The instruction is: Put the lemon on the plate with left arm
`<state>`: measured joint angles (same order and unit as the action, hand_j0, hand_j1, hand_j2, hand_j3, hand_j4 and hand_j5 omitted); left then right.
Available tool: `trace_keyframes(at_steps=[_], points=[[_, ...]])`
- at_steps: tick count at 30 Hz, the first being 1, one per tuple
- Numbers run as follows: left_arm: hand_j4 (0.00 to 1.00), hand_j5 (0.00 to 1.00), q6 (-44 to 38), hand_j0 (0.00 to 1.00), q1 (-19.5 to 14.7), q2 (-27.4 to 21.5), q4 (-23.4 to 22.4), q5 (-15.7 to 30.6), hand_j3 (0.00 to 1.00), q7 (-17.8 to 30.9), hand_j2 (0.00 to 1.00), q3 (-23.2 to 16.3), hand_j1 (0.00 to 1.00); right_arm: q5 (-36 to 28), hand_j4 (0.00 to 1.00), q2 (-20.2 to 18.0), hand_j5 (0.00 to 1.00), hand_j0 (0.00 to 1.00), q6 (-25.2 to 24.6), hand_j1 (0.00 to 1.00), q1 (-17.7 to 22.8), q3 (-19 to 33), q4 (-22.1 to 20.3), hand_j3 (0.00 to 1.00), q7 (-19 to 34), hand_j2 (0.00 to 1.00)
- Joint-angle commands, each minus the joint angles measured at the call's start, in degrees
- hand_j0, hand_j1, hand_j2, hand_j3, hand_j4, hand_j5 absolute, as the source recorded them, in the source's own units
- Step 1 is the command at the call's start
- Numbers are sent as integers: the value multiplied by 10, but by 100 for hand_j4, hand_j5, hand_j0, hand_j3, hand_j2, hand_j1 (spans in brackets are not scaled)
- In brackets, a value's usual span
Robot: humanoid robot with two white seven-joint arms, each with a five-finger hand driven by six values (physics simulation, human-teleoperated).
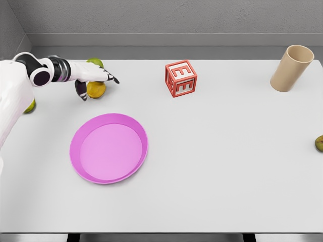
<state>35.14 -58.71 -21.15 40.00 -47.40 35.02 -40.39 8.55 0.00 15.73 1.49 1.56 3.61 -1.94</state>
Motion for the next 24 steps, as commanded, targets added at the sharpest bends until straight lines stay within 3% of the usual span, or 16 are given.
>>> trace_keyframes(at_steps=[1, 24], points=[[100, 100, -1, 100, 0, 1, -1, -1, 100, 0, 100, 1, 100, 0, 100, 0, 100, 100, 0, 100, 0, 0, 0, 100, 0, 100], [100, 100, -1, 100, -3, 11, -12, -4, 100, 0, 100, 2, 100, 0, 100, 0, 100, 100, 0, 100, 0, 0, 0, 100, 0, 100]])
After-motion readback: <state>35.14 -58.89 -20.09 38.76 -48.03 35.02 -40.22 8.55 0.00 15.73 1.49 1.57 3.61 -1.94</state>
